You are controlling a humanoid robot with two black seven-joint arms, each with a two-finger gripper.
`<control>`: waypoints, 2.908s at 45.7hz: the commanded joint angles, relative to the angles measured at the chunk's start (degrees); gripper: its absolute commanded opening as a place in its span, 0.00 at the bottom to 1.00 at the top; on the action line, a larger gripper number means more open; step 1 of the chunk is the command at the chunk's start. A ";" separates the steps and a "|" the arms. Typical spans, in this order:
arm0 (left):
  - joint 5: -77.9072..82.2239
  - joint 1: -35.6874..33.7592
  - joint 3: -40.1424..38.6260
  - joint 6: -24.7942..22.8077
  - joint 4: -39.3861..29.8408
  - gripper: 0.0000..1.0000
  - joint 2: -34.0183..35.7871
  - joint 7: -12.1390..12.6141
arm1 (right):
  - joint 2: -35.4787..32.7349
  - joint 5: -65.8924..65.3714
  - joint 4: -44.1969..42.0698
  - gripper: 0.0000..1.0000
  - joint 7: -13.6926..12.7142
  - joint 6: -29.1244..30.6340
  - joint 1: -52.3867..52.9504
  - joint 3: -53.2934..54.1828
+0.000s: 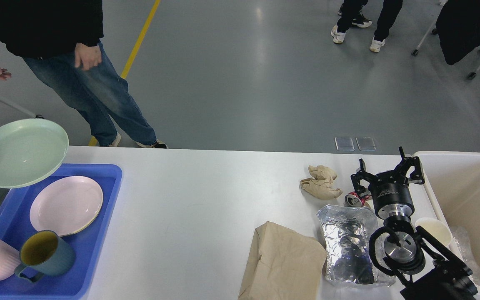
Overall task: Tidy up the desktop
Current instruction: 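Lift the pale green plate and lay it onto the pink plate, then open the left gripper and raise it off the plates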
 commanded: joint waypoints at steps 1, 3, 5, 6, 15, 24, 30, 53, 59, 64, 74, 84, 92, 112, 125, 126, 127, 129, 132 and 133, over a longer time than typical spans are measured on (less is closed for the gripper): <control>0.09 12.94 -11.60 2.00 8.88 0.00 0.61 6.50 | 0.00 0.00 -0.01 1.00 0.00 0.01 0.00 0.00; 0.09 17.16 -14.94 3.14 11.51 0.00 0.18 7.92 | 0.00 0.00 -0.10 1.00 0.00 0.01 0.00 0.00; 0.18 20.85 -18.02 4.19 13.28 0.00 -0.18 8.62 | 0.00 0.00 -0.10 1.00 0.00 -0.08 0.00 0.00; 0.18 22.35 -19.42 4.72 13.63 0.00 -0.26 8.62 | 0.09 0.00 -0.10 1.00 0.00 0.01 0.00 0.00; 1.94 26.58 -24.54 10.26 14.95 0.00 -3.07 8.71 | 0.09 0.00 -0.10 1.00 0.00 0.01 0.00 0.00; 2.55 28.16 -24.89 15.18 15.04 0.00 -6.33 8.62 | 0.09 0.00 -0.10 1.00 0.00 0.01 0.00 0.00; 6.15 28.16 -24.97 16.24 15.04 0.00 -8.43 8.89 | 0.09 0.00 -0.10 1.00 0.00 0.01 0.00 0.00; 8.88 29.92 -27.08 16.41 14.69 0.00 -9.93 8.98 | 0.09 0.00 -0.10 1.00 0.00 -0.08 0.00 0.00; 8.88 30.53 -28.58 16.24 14.43 0.00 -9.93 8.98 | 0.09 0.00 -0.10 1.00 0.00 0.01 0.00 0.00; 8.88 30.71 -28.93 15.98 14.25 0.00 -9.93 8.71 | 0.09 0.00 -0.10 1.00 0.00 -0.08 0.00 0.00; 8.97 30.89 -29.46 16.42 14.34 0.19 -9.85 8.71 | 0.09 0.00 -0.10 1.00 0.00 0.01 0.00 0.00; 8.97 31.24 -29.28 17.03 14.43 0.52 -9.76 8.27 | 0.09 0.00 -0.10 1.00 0.00 -0.08 0.00 0.00; 8.97 30.62 -29.46 21.42 14.51 0.86 -9.49 8.19 | 0.09 0.00 -0.10 1.00 0.00 0.01 0.00 0.00; 9.67 22.45 -33.58 20.81 14.60 0.96 -5.71 8.10 | 0.09 0.00 -0.10 1.00 0.00 -0.08 0.00 0.00; 12.22 25.51 -60.81 20.37 15.13 0.96 -1.67 7.83 | 0.09 0.00 -0.10 1.00 0.00 0.01 0.00 0.00; 12.22 26.83 -63.79 20.28 15.13 0.96 -1.67 7.75 | 0.09 0.00 -0.10 1.00 0.00 0.01 0.00 0.00; 12.22 28.24 -66.96 20.37 15.13 0.96 -1.85 7.75 | 0.09 0.00 -0.10 1.00 0.00 -0.08 0.00 0.00; 12.22 31.22 -73.46 20.37 15.13 0.96 -2.11 7.75 | 0.09 0.00 -0.10 1.00 0.00 0.01 0.00 0.00; 12.22 35.88 -84.00 20.37 15.13 0.96 -2.55 7.66 | 0.09 0.00 -0.10 1.00 0.00 0.01 0.00 0.00; 12.22 37.55 -87.52 20.37 15.13 0.96 -2.81 7.66 | 0.09 0.00 -0.10 1.00 0.00 -0.08 0.00 0.00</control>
